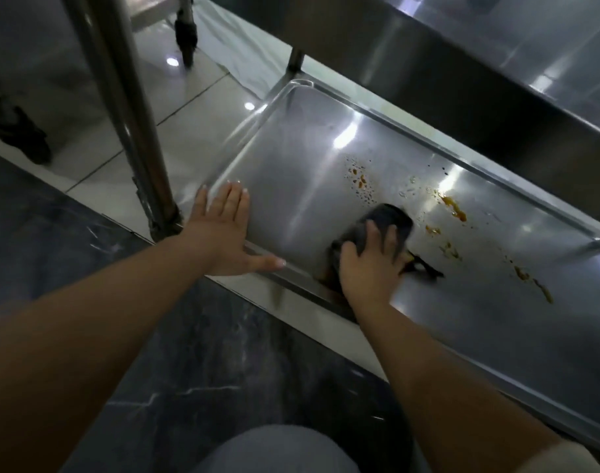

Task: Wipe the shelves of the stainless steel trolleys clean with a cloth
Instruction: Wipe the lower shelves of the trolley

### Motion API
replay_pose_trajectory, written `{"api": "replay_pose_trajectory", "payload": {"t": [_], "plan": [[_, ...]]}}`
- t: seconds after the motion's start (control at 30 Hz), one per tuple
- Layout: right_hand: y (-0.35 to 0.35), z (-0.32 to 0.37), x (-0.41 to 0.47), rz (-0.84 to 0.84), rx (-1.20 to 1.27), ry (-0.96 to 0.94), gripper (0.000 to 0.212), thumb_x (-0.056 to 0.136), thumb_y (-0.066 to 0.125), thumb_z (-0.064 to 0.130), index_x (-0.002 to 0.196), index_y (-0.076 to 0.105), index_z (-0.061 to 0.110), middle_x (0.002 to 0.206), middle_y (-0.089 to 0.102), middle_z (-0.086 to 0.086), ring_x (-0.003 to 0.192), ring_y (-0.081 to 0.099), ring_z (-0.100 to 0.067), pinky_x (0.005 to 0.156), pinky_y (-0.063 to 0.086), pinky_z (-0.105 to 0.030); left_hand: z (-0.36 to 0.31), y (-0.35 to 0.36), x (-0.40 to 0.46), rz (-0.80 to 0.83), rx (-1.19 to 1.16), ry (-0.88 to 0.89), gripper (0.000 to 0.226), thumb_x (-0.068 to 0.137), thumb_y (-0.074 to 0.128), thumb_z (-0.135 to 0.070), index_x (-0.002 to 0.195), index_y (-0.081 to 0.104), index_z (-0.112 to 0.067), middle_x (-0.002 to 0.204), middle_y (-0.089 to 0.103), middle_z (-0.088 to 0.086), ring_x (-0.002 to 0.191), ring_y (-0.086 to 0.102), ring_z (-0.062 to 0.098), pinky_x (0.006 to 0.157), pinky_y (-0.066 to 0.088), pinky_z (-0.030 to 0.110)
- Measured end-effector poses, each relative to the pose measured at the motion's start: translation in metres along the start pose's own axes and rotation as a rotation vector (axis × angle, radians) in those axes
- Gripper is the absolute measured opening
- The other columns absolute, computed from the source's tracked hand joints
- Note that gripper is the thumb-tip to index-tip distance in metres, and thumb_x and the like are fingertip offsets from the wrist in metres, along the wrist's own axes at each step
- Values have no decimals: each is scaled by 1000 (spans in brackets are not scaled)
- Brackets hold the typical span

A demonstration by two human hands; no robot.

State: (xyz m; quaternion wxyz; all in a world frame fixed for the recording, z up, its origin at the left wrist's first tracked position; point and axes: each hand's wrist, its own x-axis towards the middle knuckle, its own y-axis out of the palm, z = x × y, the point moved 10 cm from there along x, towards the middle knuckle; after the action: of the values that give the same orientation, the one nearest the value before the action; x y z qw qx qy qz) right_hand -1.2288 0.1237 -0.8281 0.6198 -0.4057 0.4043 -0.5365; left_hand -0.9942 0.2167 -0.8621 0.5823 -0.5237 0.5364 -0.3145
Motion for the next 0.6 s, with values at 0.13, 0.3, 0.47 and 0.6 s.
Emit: {"api": "replay_pose_trajectory", "payload": {"t": [0.13, 0.3, 0.47, 0.6], "plan": [[50, 119, 5, 260, 1, -448, 61, 89, 44, 43, 146, 22, 40, 160, 3, 6, 145, -4, -33, 116, 5, -48, -3, 2, 2, 5, -32, -19, 149, 37, 3, -106, 146, -24, -8, 157, -26, 11, 141, -32, 24, 114, -18, 51], [61, 155, 4, 306, -11, -652, 62, 88, 47, 43, 146, 26, 39, 160, 8, 5, 145, 2, -30, 117, 13, -49, -1, 1, 1, 19, -41, -42, 152, 32, 5, -105, 145, -26, -9, 156, -27, 12, 142, -30, 25, 115, -16, 51], [12, 54, 6, 181, 12, -531, 67, 78, 40, 45, 144, 33, 35, 159, 15, 2, 145, 11, -28, 117, 15, -44, -7, 1, -2, 4, -59, 1, 151, 36, 5, -106, 147, -25, -9, 156, -29, 10, 141, -32, 23, 114, -20, 48], [-39, -59, -2, 47, 43, -261, 67, 79, 38, 42, 145, 32, 31, 159, 15, 2, 144, 11, -25, 113, 13, -40, -7, 0, -5, -29, -35, 8, 145, 42, 3, -104, 147, -22, -8, 157, -25, 11, 143, -28, 23, 113, -20, 46]]}}
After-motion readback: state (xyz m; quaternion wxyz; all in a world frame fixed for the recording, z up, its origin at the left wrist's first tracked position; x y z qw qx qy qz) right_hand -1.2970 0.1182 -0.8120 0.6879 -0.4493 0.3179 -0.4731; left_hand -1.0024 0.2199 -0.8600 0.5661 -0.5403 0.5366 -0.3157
